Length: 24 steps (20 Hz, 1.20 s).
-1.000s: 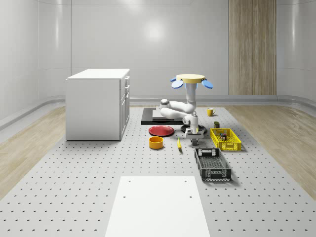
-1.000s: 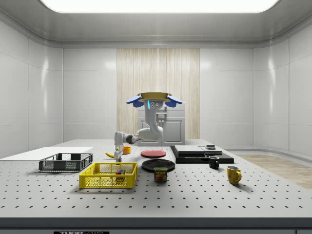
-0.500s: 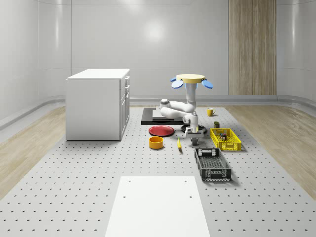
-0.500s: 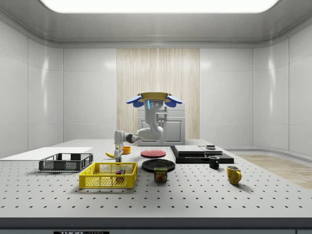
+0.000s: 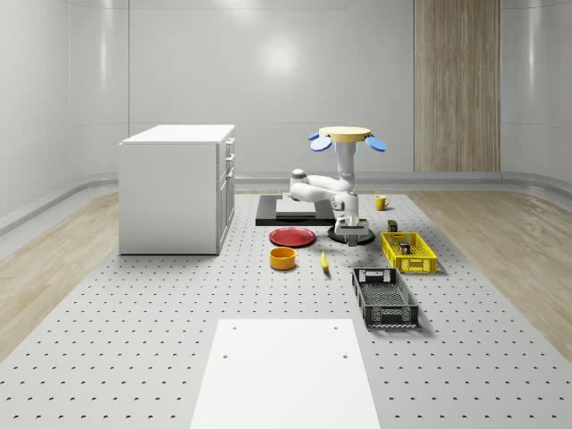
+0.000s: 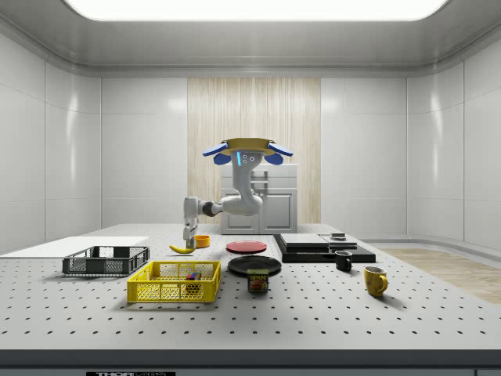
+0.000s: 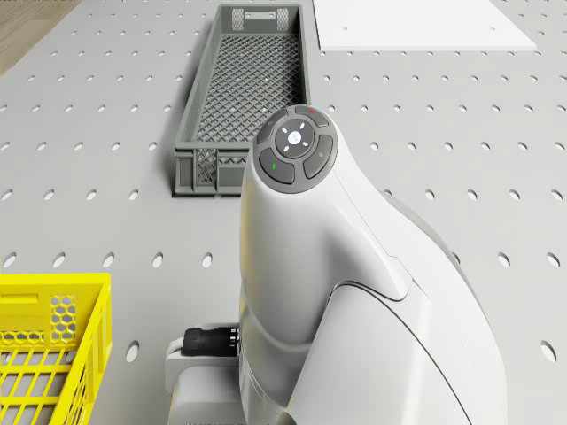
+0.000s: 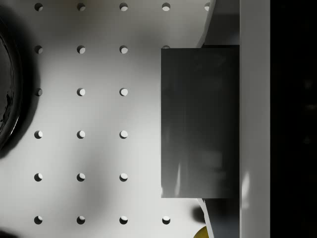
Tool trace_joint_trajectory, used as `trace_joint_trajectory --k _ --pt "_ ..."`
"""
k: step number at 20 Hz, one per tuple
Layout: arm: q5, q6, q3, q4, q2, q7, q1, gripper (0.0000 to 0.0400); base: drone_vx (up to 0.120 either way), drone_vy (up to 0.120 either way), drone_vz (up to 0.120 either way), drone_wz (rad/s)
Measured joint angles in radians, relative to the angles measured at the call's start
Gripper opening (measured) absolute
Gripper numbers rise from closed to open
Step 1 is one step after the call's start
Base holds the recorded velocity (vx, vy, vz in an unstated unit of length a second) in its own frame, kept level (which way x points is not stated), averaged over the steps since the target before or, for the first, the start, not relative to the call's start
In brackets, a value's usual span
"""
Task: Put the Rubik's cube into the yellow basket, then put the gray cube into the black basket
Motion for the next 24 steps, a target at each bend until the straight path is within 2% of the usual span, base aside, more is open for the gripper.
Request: trace_joint_trajectory --k 2,9,14,24 --pt "0.005 0.0 0.005 0.0 -0.001 0.0 0.0 0.025 0.0 0.0 0.06 0.0" --pt "0.013 0.001 0.012 -0.001 -0.005 0.0 0.0 0.025 0.0 0.12 0.0 0.0" --pt "0.015 0.003 0.014 -0.001 -0.008 0.0 0.0 0.025 0.112 0.104 0.0 0.0" --pt "0.017 0.007 0.015 -0.001 -0.012 0.0 0.0 0.025 0.12 0.0 0.0 0.0"
